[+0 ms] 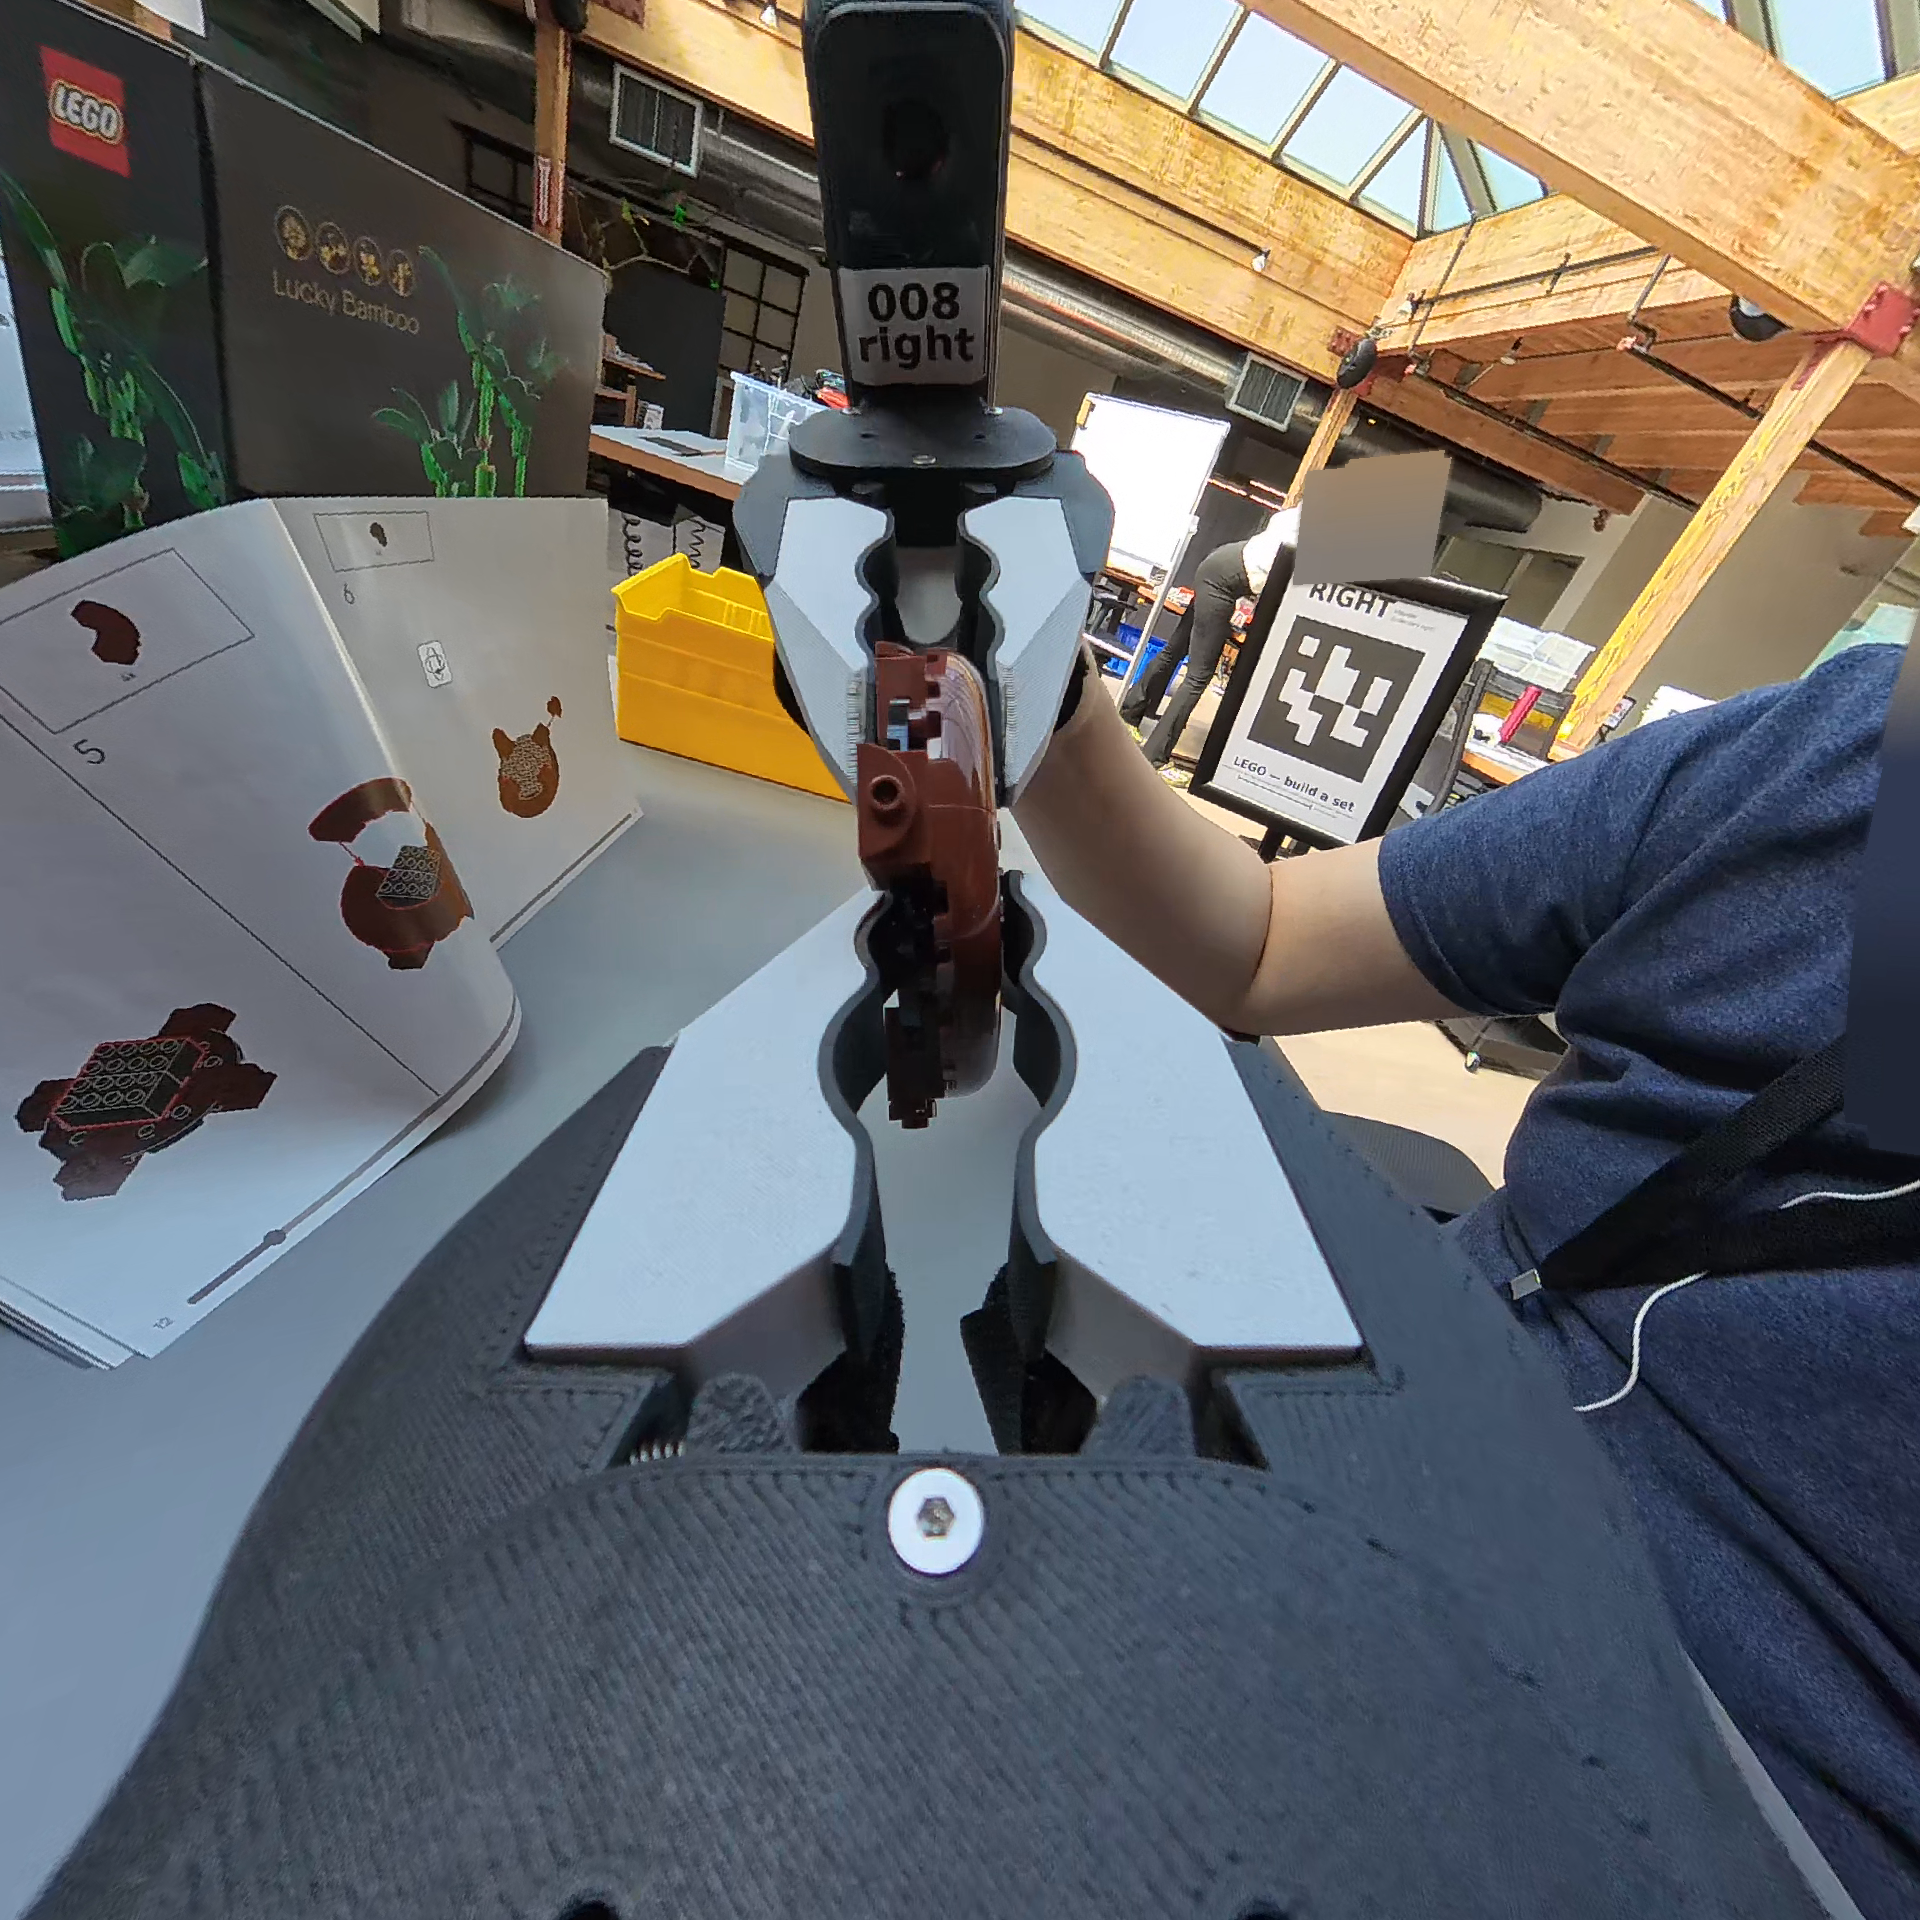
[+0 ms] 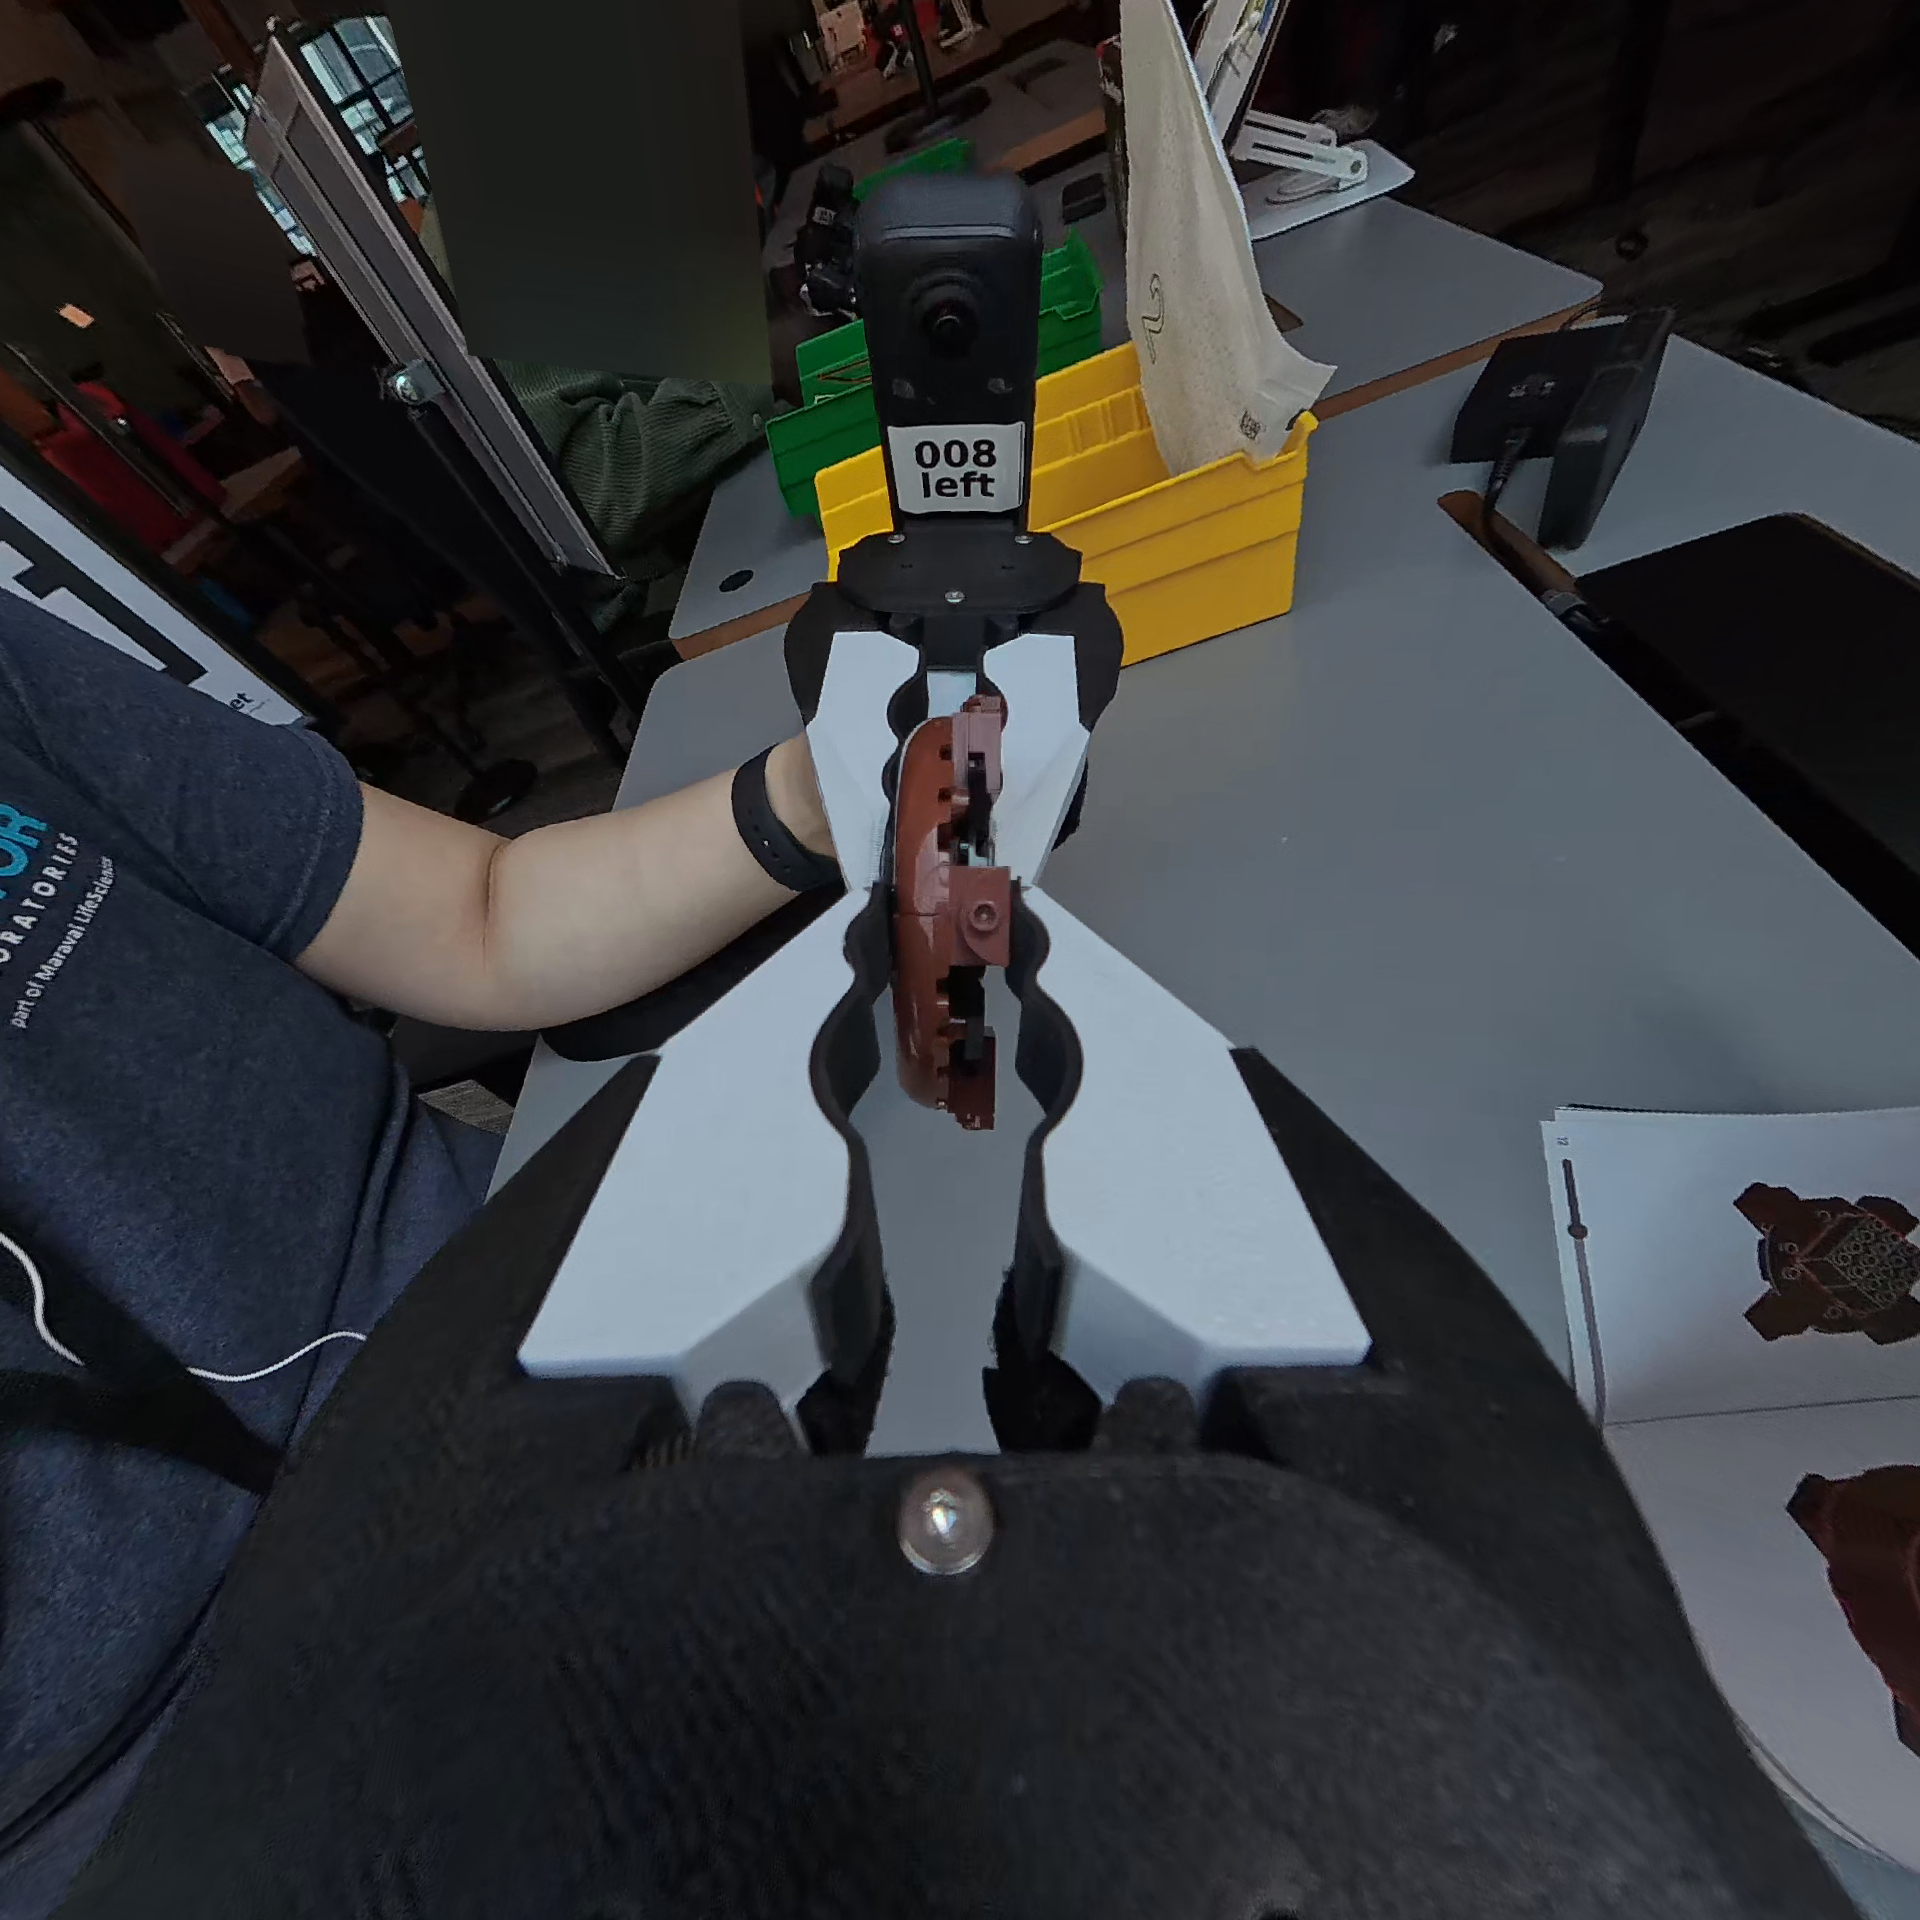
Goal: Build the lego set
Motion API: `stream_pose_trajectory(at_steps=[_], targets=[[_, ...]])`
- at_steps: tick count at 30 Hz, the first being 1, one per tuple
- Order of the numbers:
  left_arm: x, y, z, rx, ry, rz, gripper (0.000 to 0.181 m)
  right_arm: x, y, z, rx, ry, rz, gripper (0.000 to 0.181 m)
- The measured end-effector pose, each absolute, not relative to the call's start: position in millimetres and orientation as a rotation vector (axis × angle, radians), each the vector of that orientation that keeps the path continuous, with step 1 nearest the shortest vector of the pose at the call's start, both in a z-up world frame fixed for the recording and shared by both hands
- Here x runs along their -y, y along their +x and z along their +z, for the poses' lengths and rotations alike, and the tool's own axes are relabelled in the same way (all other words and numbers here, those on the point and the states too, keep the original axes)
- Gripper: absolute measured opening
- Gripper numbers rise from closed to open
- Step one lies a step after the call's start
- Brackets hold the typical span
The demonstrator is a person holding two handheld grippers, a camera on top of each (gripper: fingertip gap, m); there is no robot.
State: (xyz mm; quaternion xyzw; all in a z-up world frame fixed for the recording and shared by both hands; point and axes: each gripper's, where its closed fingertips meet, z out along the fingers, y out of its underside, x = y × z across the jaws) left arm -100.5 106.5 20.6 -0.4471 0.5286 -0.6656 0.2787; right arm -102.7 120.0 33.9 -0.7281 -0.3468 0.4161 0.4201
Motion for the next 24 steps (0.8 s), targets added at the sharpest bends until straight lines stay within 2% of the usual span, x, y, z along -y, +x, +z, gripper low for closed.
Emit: stream_pose_trajectory(at_steps=[15,16,18,22,24], targets=[[-107,-100,22,-1.399,-1.212,-1.823,0.016,-120,-102,36,0.847,-1.812,1.117,0.020],[-106,-100,26,-1.381,-1.203,-1.854,0.016,-119,-102,42,0.845,-1.752,1.150,0.022],[-108,-104,34,-1.332,-1.185,-1.940,0.016,-127,-93,63,0.773,-1.624,1.136,0.048],[-120,-113,44,-1.229,-1.173,-2.017,0.017,-124,-60,109,0.683,-1.368,0.941,0.055],[-125,-115,44,-1.207,-1.189,-2.014,0.017,-119,-47,125,0.677,-1.292,0.816,0.033]])
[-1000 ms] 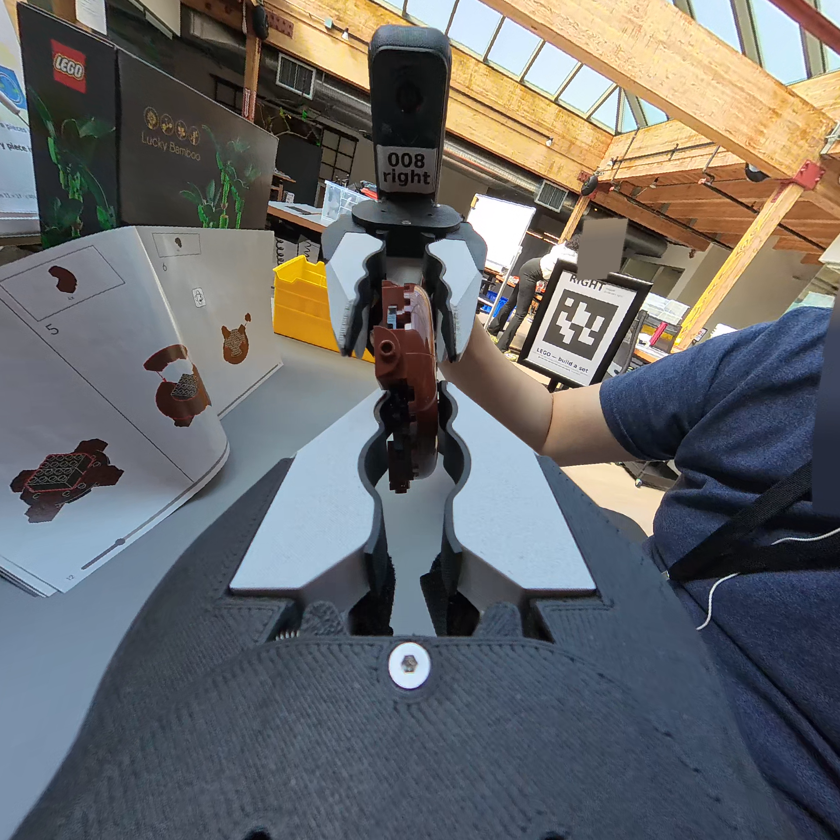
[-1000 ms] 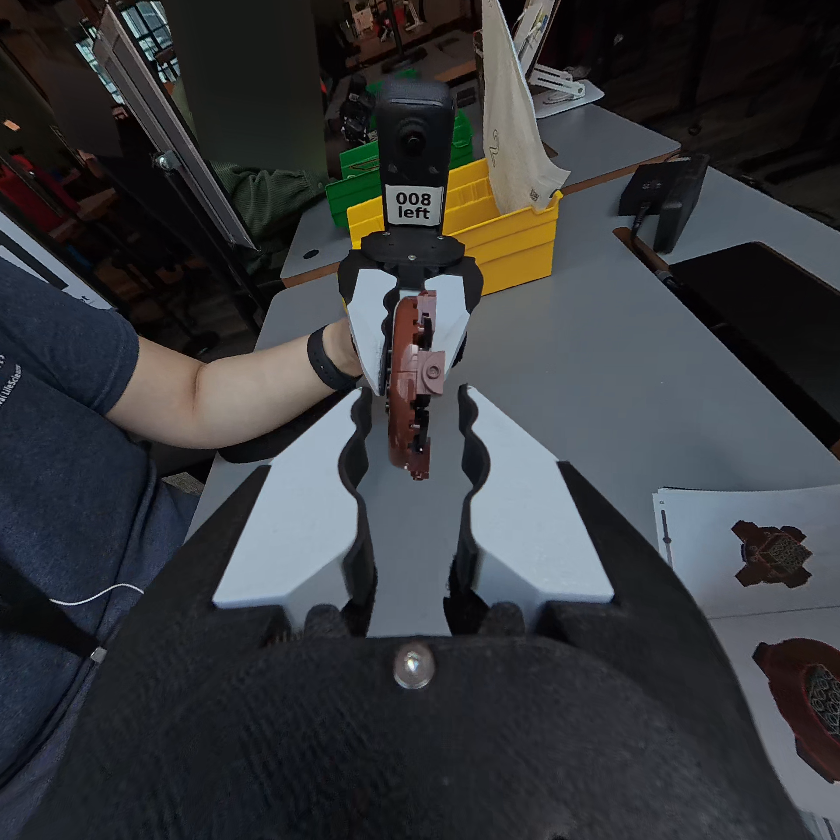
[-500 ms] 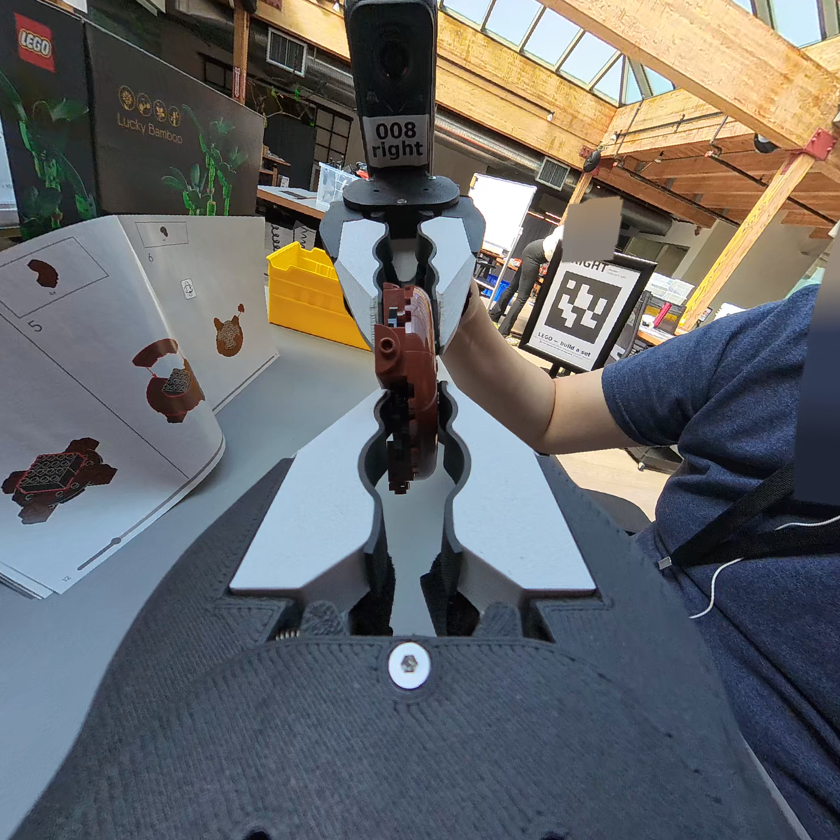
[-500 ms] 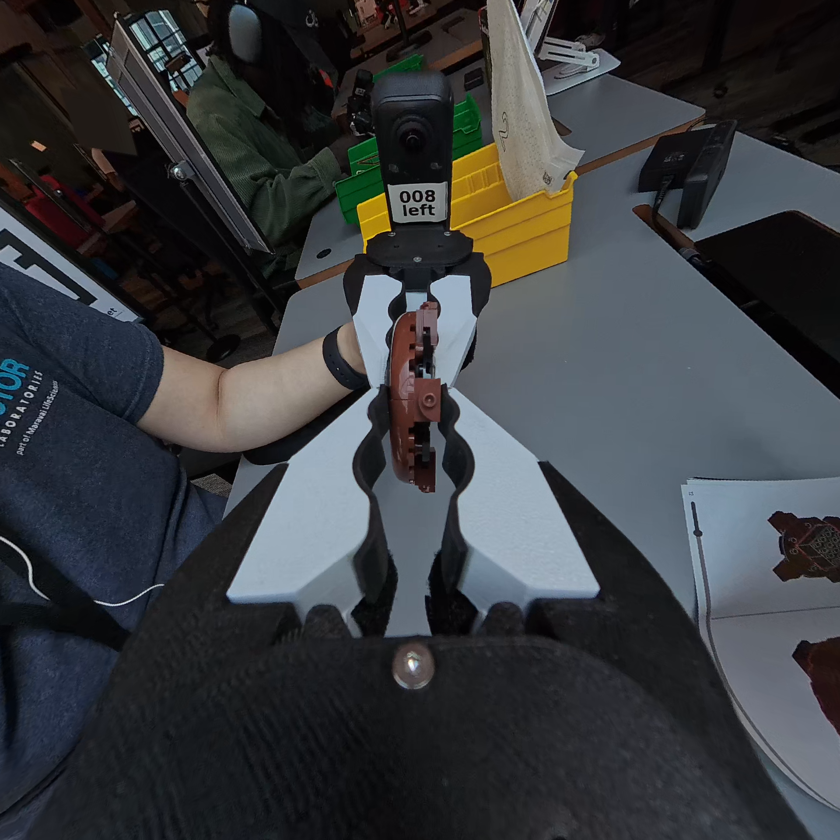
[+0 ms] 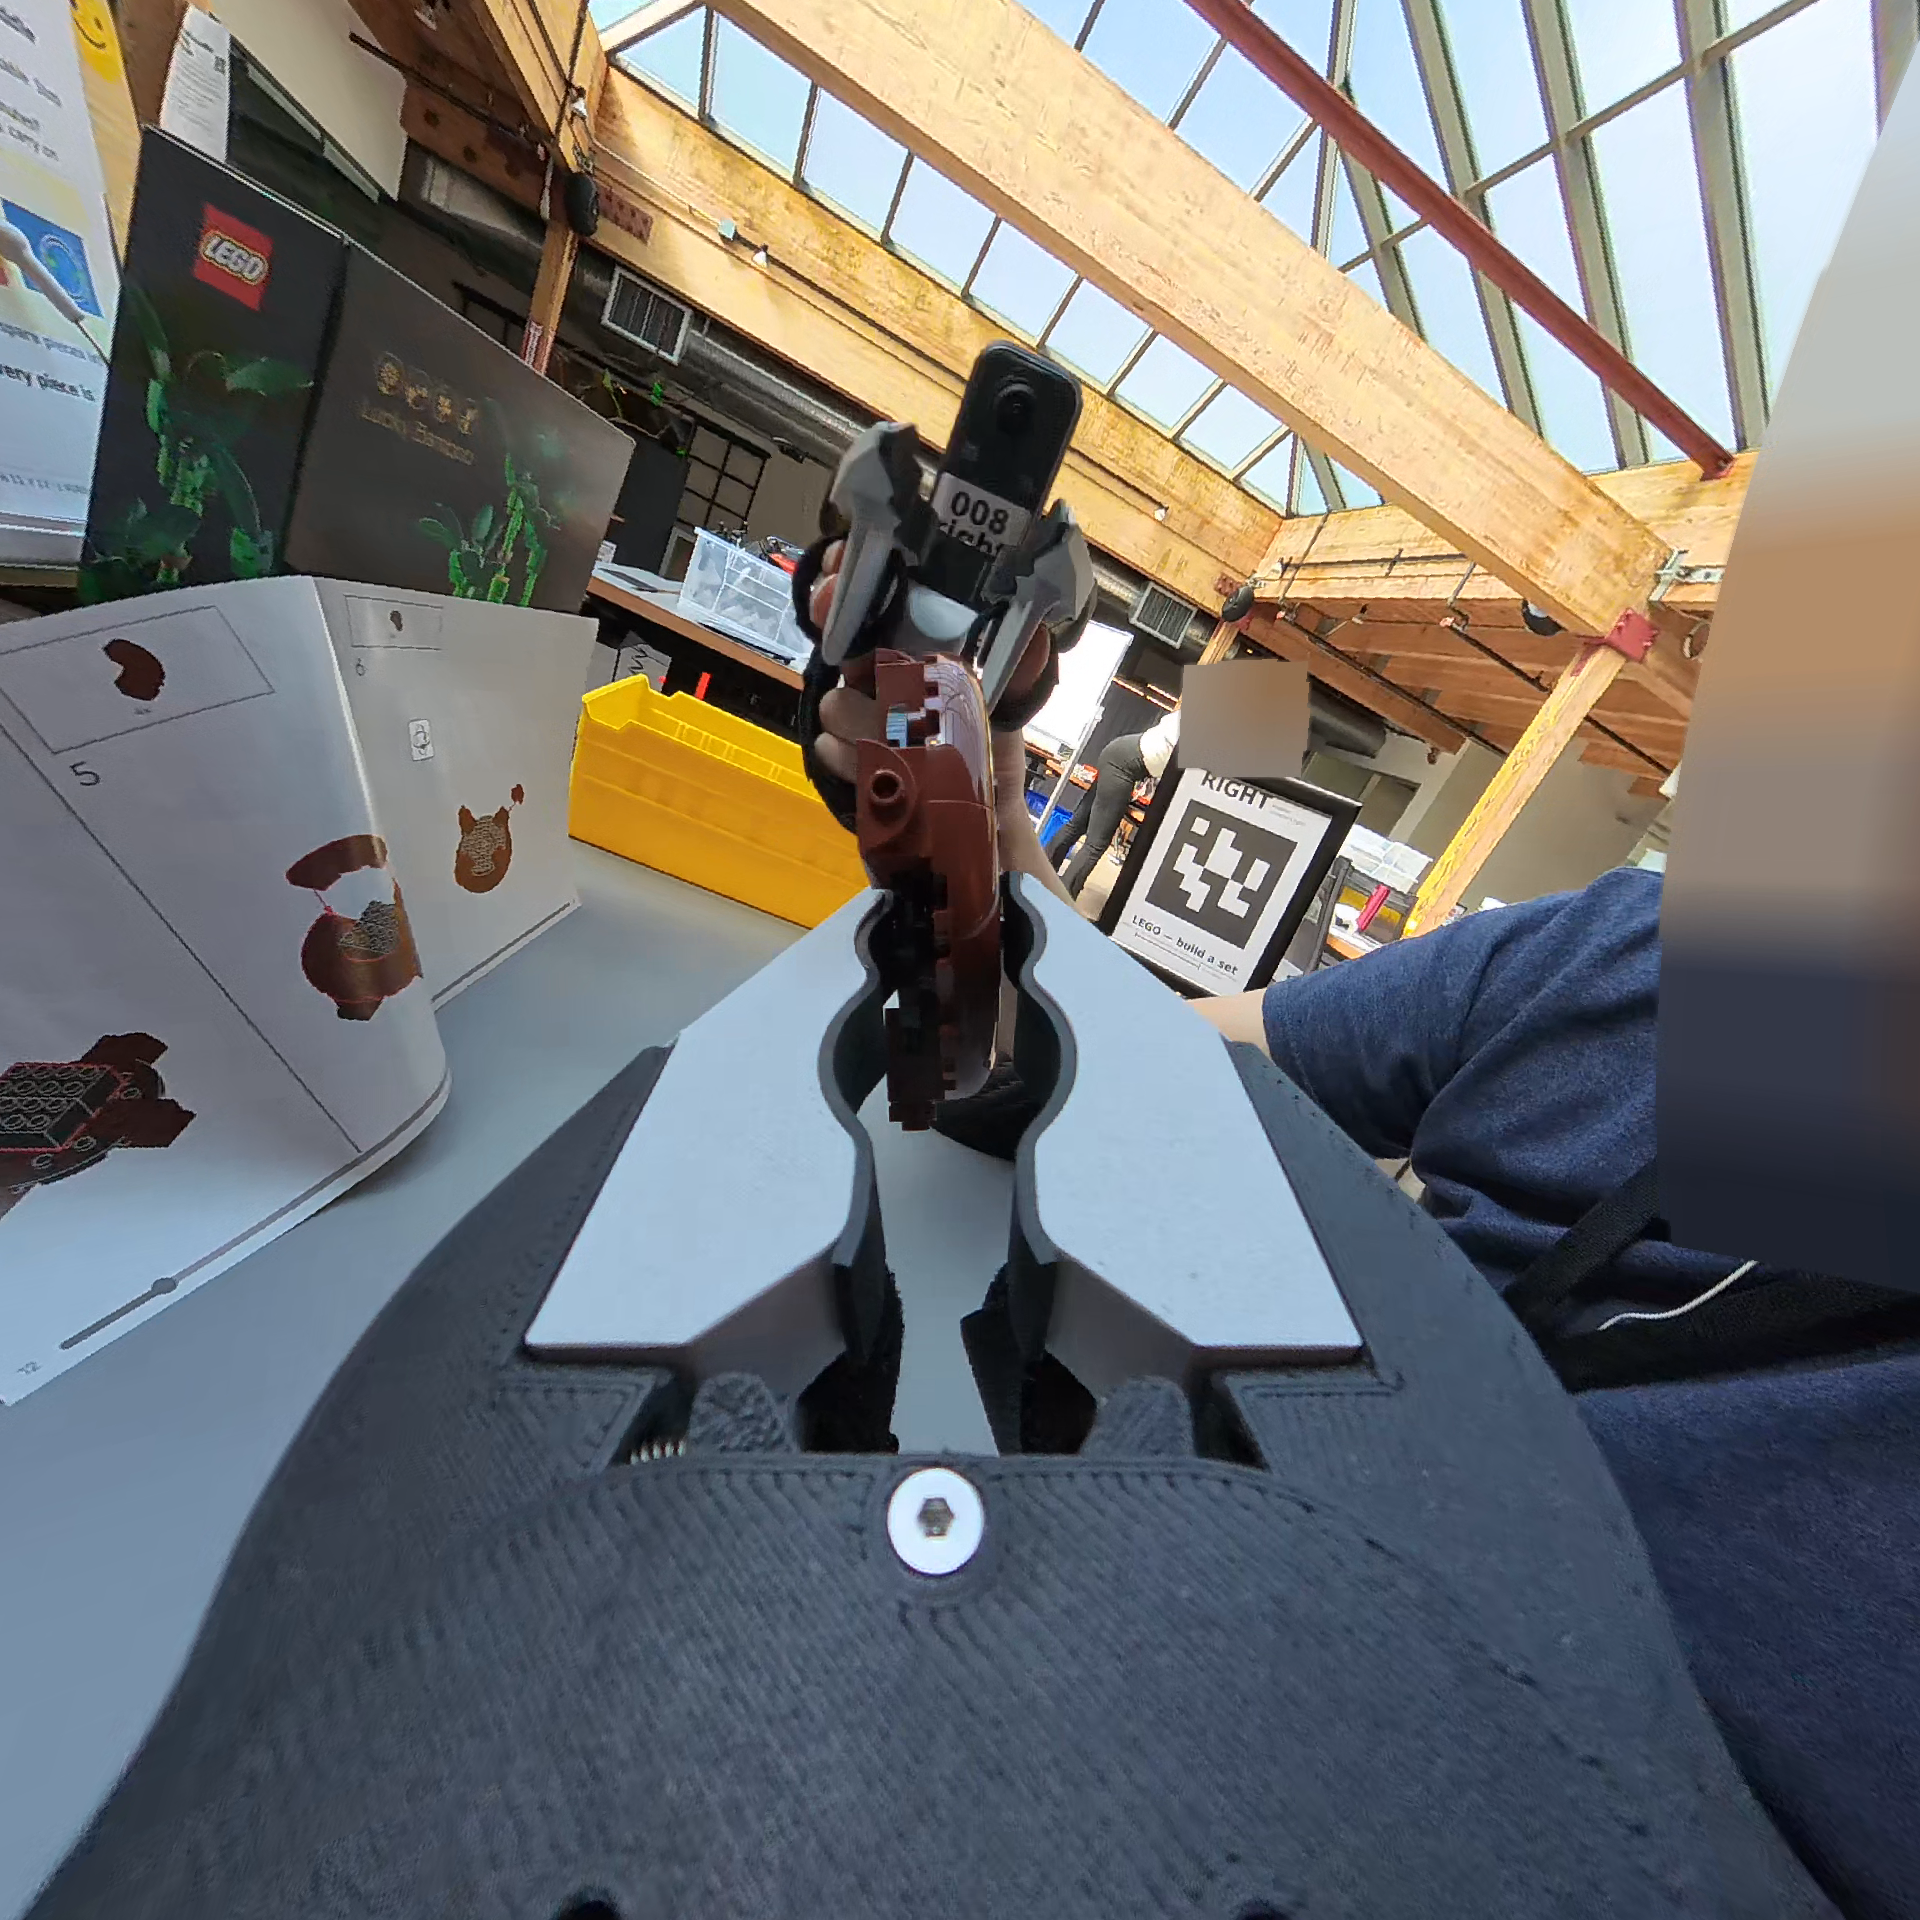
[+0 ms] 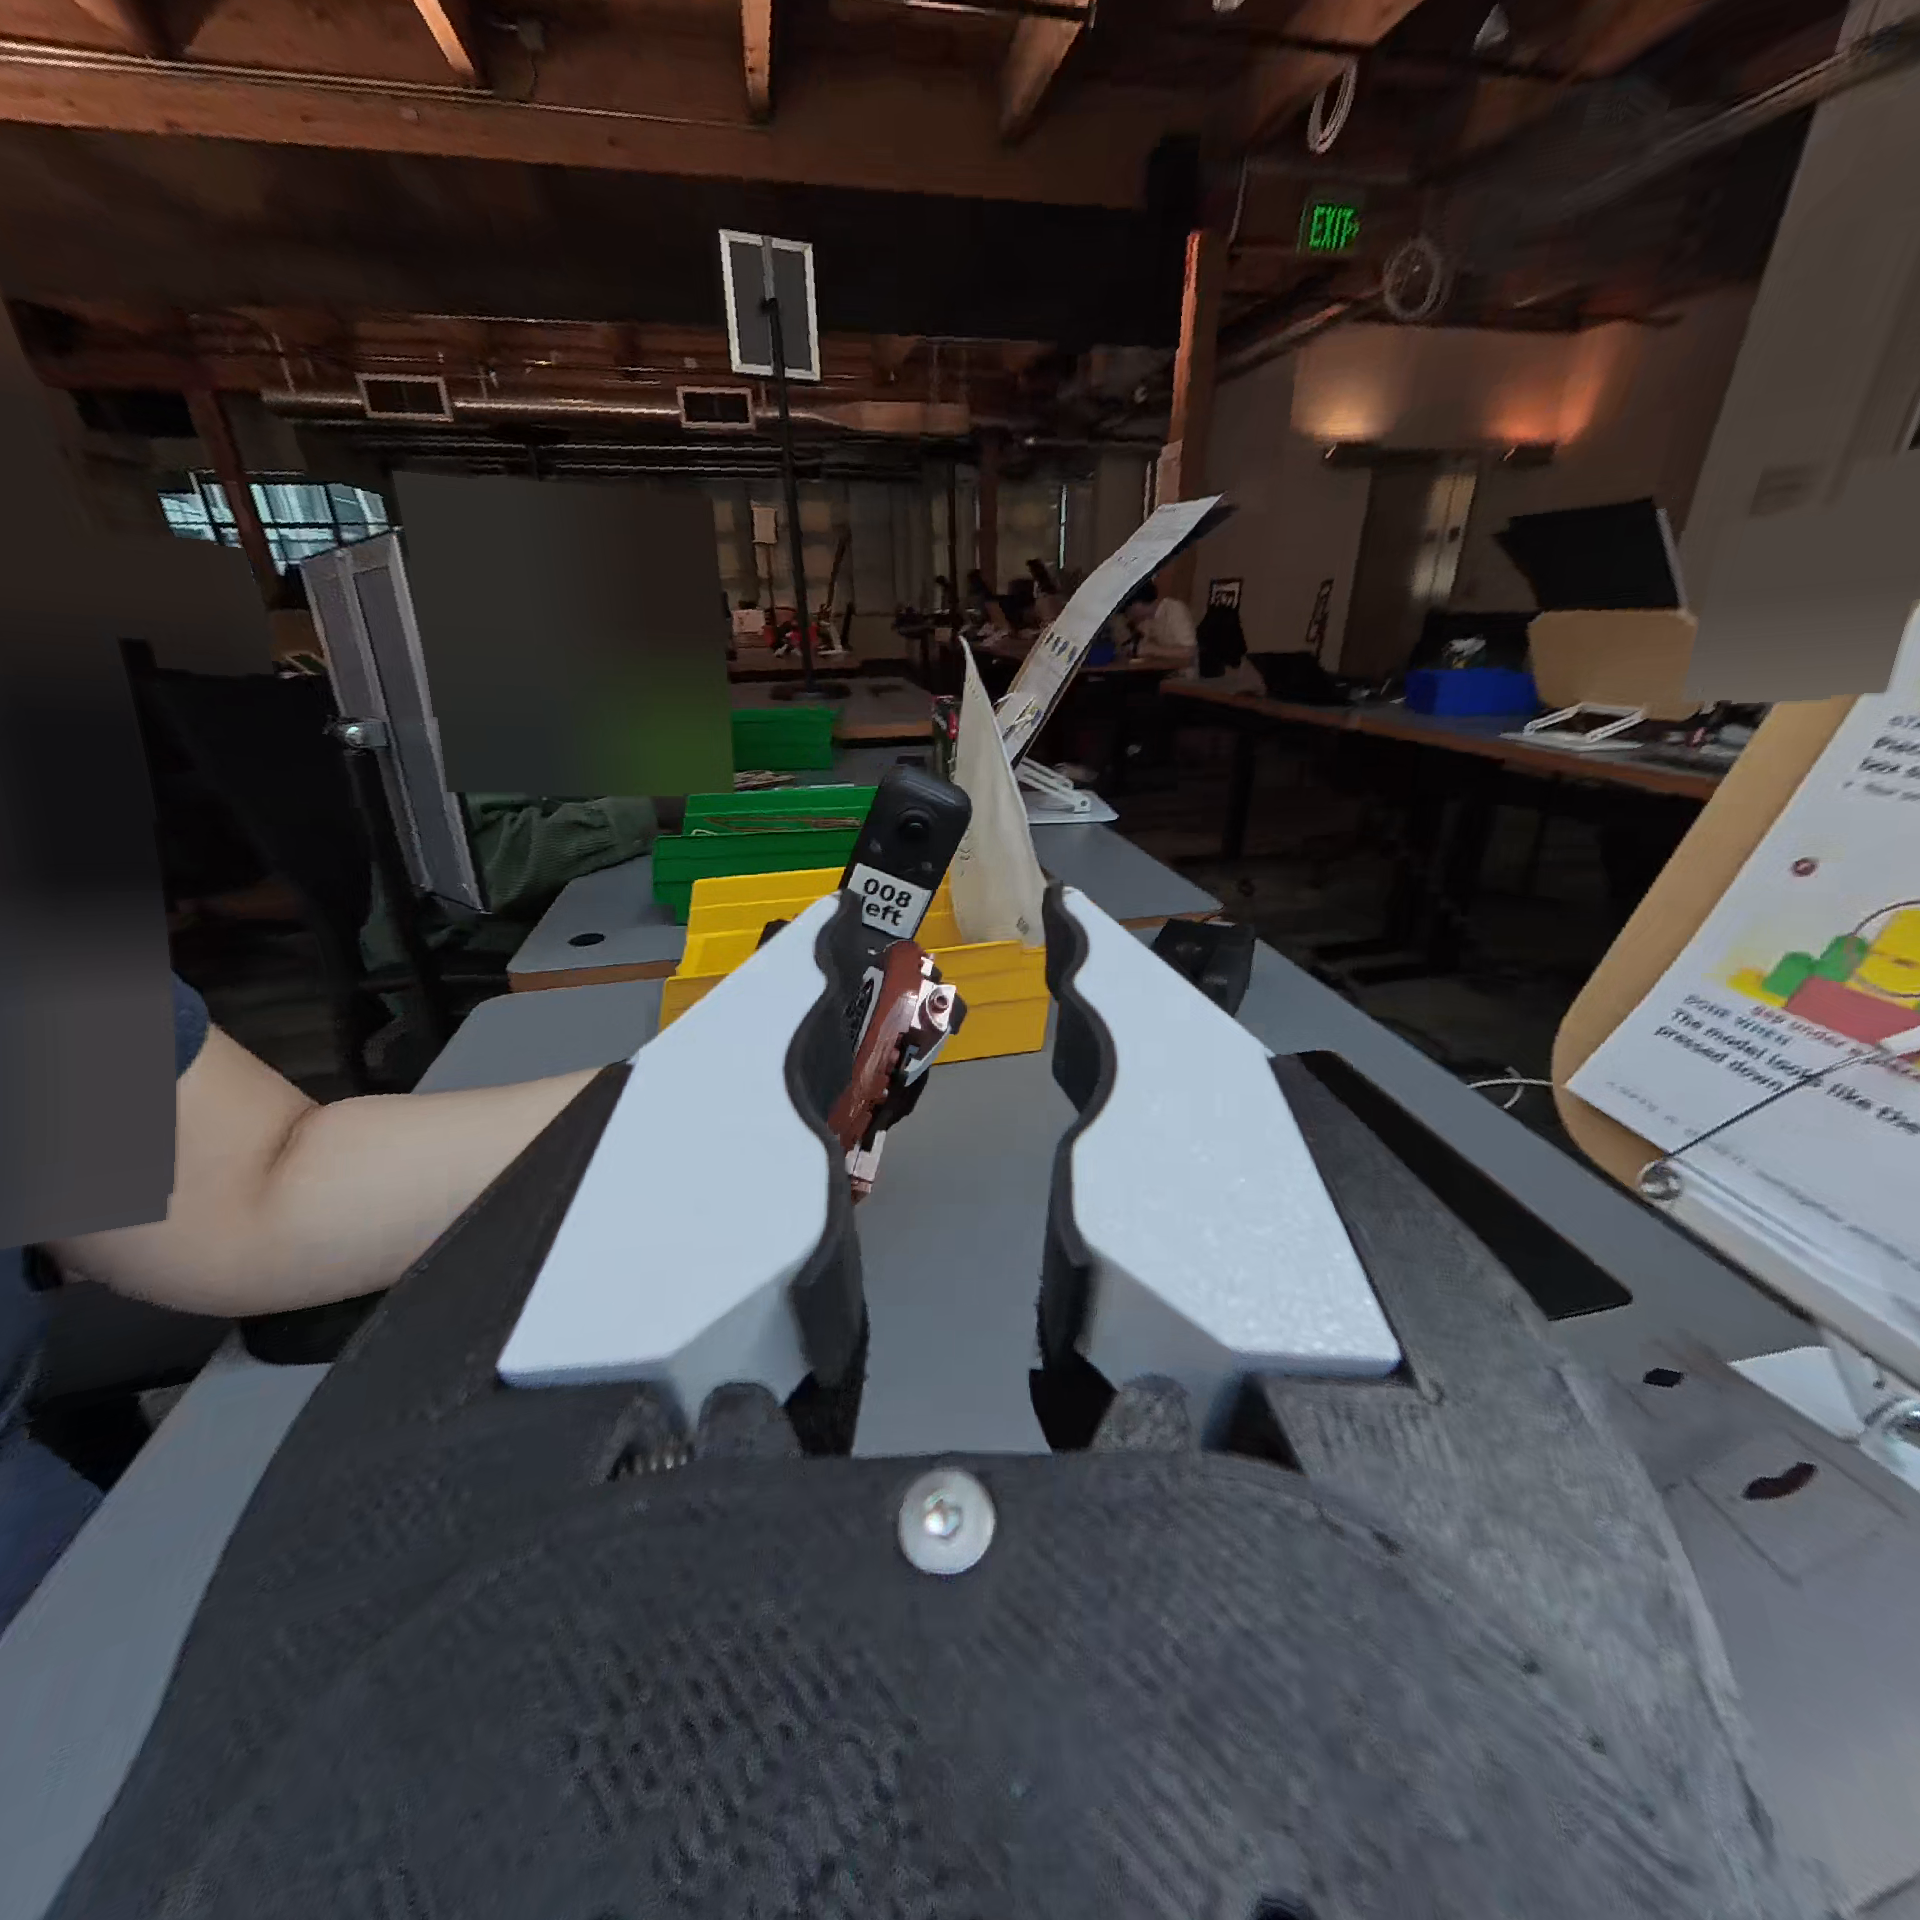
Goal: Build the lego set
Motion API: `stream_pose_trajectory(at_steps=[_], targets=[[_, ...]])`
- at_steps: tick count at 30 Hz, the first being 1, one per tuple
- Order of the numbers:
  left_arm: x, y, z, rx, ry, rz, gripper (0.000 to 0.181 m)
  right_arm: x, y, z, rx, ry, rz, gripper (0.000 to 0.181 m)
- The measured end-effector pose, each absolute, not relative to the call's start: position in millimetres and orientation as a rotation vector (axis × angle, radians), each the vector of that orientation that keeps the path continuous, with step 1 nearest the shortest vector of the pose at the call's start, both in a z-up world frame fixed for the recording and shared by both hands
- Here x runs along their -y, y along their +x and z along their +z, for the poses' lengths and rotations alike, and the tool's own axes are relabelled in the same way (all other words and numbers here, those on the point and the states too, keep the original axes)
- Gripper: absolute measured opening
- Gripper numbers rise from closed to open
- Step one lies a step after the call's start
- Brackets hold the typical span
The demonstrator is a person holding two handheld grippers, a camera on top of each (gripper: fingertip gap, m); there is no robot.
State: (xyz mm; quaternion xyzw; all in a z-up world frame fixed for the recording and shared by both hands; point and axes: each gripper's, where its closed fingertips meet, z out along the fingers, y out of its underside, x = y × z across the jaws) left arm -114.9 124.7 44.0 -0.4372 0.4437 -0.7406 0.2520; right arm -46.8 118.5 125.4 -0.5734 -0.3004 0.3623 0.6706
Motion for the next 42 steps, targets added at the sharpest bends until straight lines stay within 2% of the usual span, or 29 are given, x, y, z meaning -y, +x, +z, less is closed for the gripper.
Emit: stream_pose_trajectory(at_steps=[2,3,9,11,15,21,28,29,30,37,40,42], targets=[[-129,-114,43,-1.182,-1.219,-2.011,0.016,-118,-30,145,0.599,-1.238,0.701,0.006],[-132,-113,42,-1.166,-1.236,-2.018,0.016,-114,-22,155,0.561,-1.208,0.663,0.000],[-136,-108,39,-1.127,-1.308,-2.033,0.016,-84,-2,188,0.575,-1.026,0.391,0.002],[-136,-107,39,-1.113,-1.317,-2.045,0.016,-74,-10,179,0.698,-1.030,0.381,0.014],[-139,-104,37,-1.090,-1.361,-2.062,0.016,-72,-19,163,0.749,-1.169,0.715,0.000],[-141,-104,35,-1.033,-1.415,-2.171,0.016,-100,-2,168,0.579,-1.180,0.445,0.000],[-136,-99,36,-1.029,-1.451,-2.241,0.016,-99,-20,149,0.692,-1.249,0.493,0.000],[-134,-98,35,-1.048,-1.451,-2.224,0.016,-98,-25,143,0.723,-1.270,0.545,0.005],[-131,-98,37,-1.067,-1.438,-2.213,0.016,-95,-32,135,0.771,-1.301,0.636,0.019],[-122,-102,50,-1.196,-1.298,-1.984,0.016,-129,-57,73,0.633,-1.642,1.071,0.048],[-116,-104,51,-1.261,-1.254,-1.907,0.016,-128,-81,57,0.691,-1.716,1.082,0.049],[-112,-104,51,-1.291,-1.229,-1.883,0.016,-128,-90,58,0.687,-1.707,1.088,0.039]])
